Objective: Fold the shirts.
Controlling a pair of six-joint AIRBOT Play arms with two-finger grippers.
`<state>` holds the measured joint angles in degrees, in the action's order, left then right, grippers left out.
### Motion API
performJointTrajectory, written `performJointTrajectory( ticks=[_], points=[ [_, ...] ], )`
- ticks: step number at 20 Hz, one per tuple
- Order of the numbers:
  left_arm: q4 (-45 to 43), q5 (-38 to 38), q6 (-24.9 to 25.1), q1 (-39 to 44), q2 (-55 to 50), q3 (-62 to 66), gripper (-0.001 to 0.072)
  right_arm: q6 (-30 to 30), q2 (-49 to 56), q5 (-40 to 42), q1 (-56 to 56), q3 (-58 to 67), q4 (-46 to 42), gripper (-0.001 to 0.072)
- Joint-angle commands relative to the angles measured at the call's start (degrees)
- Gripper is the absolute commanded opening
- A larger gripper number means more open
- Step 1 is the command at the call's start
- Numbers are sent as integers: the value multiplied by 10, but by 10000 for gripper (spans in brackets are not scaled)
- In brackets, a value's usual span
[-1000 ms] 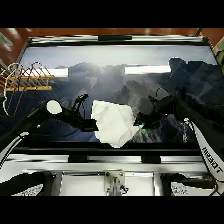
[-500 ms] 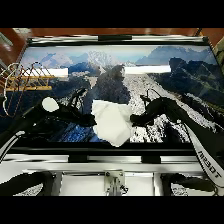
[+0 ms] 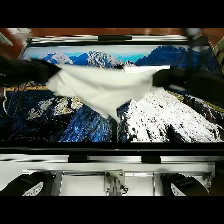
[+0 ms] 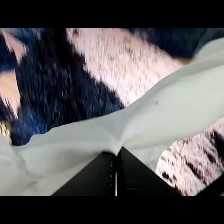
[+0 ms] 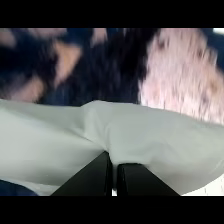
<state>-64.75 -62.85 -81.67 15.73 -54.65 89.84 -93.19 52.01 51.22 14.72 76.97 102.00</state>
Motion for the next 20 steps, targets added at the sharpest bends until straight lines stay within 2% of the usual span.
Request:
performJointTrajectory(
  ticks=[1,4,7,9,11,14,15,17,20],
  points=[
    [-13,27,0,-8,54,101,24,8,-89,-99,0,90,16,70],
    [-13,17,0,-8,82,103,25,8,-117,-66,0,117,39,70],
    [-20,16,0,-8,90,103,25,8,-133,18,0,117,39,70],
    [-34,7,0,-8,89,102,25,14,-129,113,0,117,37,70],
    [-54,-31,-2,-8,79,94,25,31,-107,241,0,116,21,70],
    [-71,-103,-36,-8,61,15,25,43,-69,376,0,46,15,70],
    [-72,-112,-37,-8,59,-31,25,43,-63,382,0,-2,20,71],
    [-73,-103,-39,-8,53,-142,25,42,-61,331,0,-125,23,70],
    [-73,-9,-79,-8,31,-277,25,42,-48,158,0,-272,26,70]
  ],
)
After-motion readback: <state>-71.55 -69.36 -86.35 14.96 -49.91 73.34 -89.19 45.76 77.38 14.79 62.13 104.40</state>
